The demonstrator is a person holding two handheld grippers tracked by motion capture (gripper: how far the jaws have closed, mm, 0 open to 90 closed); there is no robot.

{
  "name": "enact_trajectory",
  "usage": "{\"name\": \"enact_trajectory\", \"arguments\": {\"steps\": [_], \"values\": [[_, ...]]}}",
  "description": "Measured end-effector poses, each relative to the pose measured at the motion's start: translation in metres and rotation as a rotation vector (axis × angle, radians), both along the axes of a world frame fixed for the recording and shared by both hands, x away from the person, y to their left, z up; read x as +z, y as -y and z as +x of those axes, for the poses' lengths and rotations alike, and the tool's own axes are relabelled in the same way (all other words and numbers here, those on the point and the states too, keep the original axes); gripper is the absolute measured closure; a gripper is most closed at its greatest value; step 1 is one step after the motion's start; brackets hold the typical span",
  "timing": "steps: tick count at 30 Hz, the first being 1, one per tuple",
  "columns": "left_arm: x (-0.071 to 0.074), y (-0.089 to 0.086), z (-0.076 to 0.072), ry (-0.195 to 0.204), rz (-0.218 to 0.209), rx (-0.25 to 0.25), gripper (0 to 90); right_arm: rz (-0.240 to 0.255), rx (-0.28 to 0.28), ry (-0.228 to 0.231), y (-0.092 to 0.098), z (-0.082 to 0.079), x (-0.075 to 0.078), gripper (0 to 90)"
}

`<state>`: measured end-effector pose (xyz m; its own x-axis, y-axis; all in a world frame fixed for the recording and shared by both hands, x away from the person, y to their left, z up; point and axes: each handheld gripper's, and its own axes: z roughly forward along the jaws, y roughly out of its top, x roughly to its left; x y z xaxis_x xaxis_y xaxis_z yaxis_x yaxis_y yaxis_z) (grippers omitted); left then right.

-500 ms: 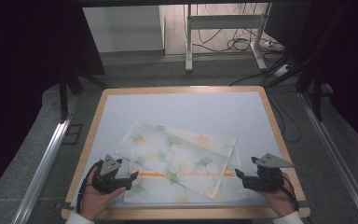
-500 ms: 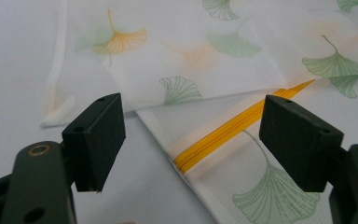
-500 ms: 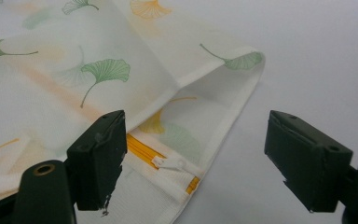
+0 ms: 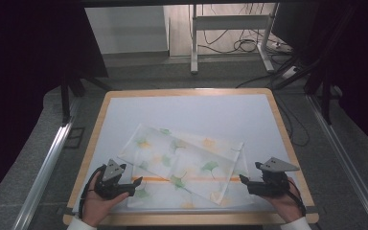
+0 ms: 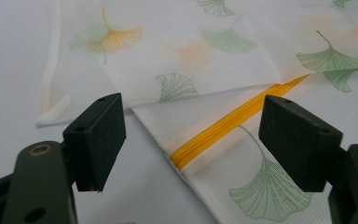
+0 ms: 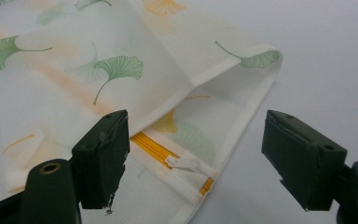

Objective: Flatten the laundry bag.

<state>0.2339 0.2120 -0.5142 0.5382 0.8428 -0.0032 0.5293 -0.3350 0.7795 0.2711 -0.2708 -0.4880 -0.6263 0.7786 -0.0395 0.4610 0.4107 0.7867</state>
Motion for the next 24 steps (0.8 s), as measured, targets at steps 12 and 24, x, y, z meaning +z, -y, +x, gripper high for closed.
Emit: {"name": "enact_trajectory", "arguments": {"steps": [12, 24], "values": [[0.000, 0.001, 0.003, -0.007, -0.008, -0.003, 22.7, 0.002, 0.024, -0.012, -0.004, -0.002, 0.002, 27.5], [-0.001, 0.005, 0.001, -0.016, 0.002, -0.020, 22.8, 0.002, 0.075, -0.020, -0.016, 0.000, 0.008, 30.3]]}}
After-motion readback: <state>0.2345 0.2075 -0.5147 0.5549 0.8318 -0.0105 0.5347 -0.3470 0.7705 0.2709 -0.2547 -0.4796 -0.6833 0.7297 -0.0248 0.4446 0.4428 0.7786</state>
